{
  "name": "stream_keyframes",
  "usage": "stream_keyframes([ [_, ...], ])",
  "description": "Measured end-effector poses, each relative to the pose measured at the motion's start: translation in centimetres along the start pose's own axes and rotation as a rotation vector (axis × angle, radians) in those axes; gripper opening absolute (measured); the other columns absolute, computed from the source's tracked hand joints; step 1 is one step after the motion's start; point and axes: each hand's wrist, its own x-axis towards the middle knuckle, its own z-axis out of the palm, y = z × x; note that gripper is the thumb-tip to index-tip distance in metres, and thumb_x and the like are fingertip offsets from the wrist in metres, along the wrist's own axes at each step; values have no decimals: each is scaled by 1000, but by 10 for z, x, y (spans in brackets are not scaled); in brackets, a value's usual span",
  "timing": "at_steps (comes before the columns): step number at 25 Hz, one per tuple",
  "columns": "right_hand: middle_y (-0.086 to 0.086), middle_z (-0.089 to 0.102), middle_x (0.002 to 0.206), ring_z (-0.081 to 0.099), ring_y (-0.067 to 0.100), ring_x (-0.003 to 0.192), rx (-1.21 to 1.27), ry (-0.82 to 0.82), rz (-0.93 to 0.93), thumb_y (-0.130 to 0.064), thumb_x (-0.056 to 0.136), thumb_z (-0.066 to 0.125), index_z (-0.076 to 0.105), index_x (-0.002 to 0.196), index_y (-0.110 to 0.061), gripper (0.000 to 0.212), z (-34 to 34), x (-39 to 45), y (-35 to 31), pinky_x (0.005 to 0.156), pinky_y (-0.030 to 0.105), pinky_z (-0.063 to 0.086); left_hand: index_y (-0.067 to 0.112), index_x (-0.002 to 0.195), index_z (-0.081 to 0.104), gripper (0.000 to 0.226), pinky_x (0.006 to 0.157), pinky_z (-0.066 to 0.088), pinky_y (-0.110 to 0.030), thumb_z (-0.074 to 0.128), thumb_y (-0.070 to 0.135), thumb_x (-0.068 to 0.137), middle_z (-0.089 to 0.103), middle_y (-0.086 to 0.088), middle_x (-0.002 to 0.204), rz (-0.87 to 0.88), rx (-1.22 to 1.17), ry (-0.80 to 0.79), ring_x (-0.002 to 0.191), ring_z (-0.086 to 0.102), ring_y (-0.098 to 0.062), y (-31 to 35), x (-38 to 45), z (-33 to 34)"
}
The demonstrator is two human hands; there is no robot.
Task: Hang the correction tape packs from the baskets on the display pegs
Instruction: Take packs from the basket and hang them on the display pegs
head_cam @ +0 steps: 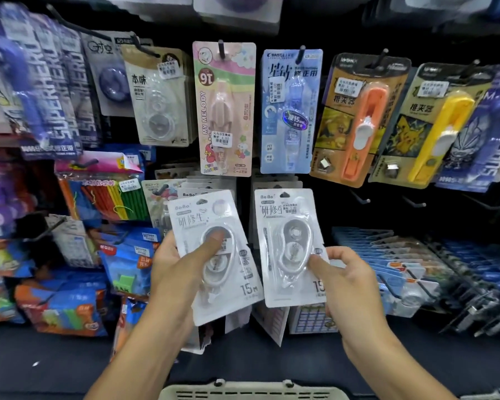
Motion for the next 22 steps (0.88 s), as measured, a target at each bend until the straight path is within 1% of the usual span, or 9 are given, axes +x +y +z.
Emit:
stream_keyframes([
  [2, -1, 75, 69, 61, 8, 50, -11, 55, -53, -31, 91, 67, 65, 87, -37, 8, -2, -4, 0, 50, 23, 41, 23, 112, 71, 54, 60, 61, -32, 84, 27, 60, 80, 2, 102, 38, 5, 5, 88, 78, -21, 2, 0, -2],
  [5, -9, 77, 86, 69, 9, 59, 51, 72, -57, -20, 94, 68, 58, 107, -45, 30, 1, -6, 0, 57, 27, 53, 23, 112, 70, 47, 66, 62, -37, 82, 23, 67, 80, 2, 103, 38, 39, 2, 90, 78, -22, 1, -1, 0],
  [7, -13, 67, 116, 74, 13, 69, 182, -26, 85, -9, 94, 69, 47, 129, -42, 53, 5, -4, 4, 77, 40, 61, 24, 112, 71, 35, 75, 61, -41, 80, 15, 79, 80, 1, 104, 28, 64, 0, 92, 78, -23, -1, -1, 0],
  [9, -10, 59, 130, 75, 16, 86, 201, -156, 175, -9, 93, 70, 47, 133, -39, 55, 9, -4, 6, 95, 47, 57, 24, 110, 71, 26, 71, 62, -40, 75, 11, 88, 80, 0, 104, 15, 52, -11, 92, 78, -24, -2, 1, 0],
  [12, 3, 77, 110, 76, 21, 90, 220, -440, 158, -9, 94, 68, 57, 126, -24, 37, 22, -8, 5, 76, 34, 63, 22, 111, 70, 26, 64, 62, -34, 71, 8, 89, 80, -3, 104, -23, 34, -118, 91, 78, -25, -4, 4, 9],
  [14, 8, 79, 99, 77, 24, 86, 220, -483, 135, -4, 95, 66, 63, 118, -14, 25, 31, -10, 4, 63, 30, 61, 21, 114, 69, 28, 66, 61, -28, 72, 10, 89, 79, -2, 106, -24, 96, -235, 94, 77, -21, -10, 4, 17],
  [16, 7, 79, 91, 74, 24, 75, 213, -363, 116, -4, 96, 63, 66, 109, -12, 15, 33, -8, 4, 52, 27, 54, 28, 113, 69, 24, 71, 58, -20, 74, 22, 90, 78, 6, 109, 85, 279, -253, 97, 75, -11, -15, 5, 20],
  [19, 1, 76, 76, 63, 10, 52, 199, -122, 105, -7, 97, 62, 67, 98, -14, 8, 24, -2, 7, 38, 20, 39, 38, 124, 61, 35, 101, 42, -25, 70, 44, 90, 55, 24, 137, 420, 899, -118, 127, 51, -4, -19, 17, 7],
  [22, -3, 73, 67, 53, 7, 40, 153, 17, 122, -8, 95, 61, 64, 95, -16, 8, 10, 1, 13, 35, 19, 35, 35, 148, 45, 61, 119, 22, -36, 67, 43, 92, 23, 20, 163, 414, 1142, -114, 150, 20, -10, -17, 27, -4],
])
